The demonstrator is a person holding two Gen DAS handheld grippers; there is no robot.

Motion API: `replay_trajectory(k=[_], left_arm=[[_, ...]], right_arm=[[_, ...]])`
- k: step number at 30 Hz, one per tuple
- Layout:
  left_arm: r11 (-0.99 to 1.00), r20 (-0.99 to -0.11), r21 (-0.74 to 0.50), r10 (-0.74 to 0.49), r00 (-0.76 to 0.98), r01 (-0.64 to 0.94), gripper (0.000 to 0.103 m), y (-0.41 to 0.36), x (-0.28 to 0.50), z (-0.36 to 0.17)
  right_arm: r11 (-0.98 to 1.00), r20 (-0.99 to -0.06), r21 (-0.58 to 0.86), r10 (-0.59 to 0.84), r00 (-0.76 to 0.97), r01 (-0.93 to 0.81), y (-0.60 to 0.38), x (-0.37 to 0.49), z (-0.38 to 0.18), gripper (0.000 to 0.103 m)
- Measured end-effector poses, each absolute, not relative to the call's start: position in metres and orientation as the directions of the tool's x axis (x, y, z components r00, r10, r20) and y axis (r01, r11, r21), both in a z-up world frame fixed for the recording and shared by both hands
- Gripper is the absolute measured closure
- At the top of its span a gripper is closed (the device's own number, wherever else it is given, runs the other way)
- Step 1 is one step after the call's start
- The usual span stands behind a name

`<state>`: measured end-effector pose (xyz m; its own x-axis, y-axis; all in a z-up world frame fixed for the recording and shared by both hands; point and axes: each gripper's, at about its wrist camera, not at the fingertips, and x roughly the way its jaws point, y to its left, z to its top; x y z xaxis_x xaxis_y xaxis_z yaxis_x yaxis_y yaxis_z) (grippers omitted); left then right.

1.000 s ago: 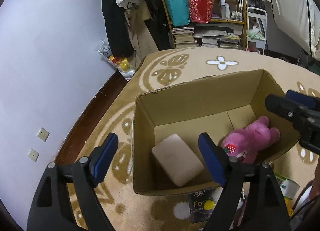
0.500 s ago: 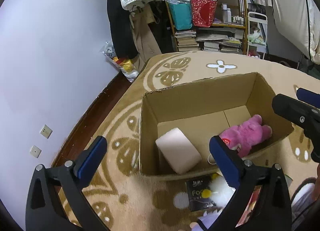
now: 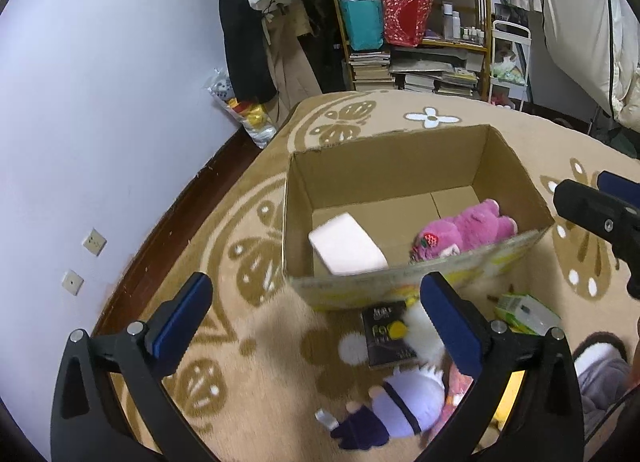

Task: Organize soft objects
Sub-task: 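Withdraw both tools from the box back toward the remaining toys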

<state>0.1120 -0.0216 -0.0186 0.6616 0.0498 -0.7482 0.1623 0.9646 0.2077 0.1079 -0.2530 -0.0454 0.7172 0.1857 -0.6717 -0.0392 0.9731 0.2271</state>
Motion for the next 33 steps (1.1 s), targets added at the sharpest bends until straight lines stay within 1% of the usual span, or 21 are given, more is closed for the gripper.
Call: replay_trajectory(k=[9, 19, 28, 33], left_arm=[[0.979, -0.797, 0.131, 0.012, 0.604, 0.154, 0.000, -0.010, 0.087, -0.034], [0.987, -0.864, 0.074, -0.009, 0.504, 0.144, 0.000, -0.004, 0.091, -0.062], [0.987, -0.885, 0.045, -0.032, 0.465, 0.154, 0.000, -0.006, 0.100, -0.081], [0.986, -0.894, 0.052, -0.026, 0.446, 0.162, 0.000, -0.012, 0.108, -0.091]], right_arm=[[0.969, -0.709, 0.246, 0.195, 0.678, -0.021, -0.260, 0.087, -0.056, 0.000], [0.966, -0.747, 0.258, 0.201, 0.634, -0.003, -0.257, 0.080, -0.075, 0.000], [0.962, -0.783, 0.273, 0.212, 0.584, 0.016, -0.255, 0.088, -0.101, 0.000], [0.957, -0.804, 0.287, 0.218, 0.553, 0.039, -0.255, 0.095, -0.117, 0.000]])
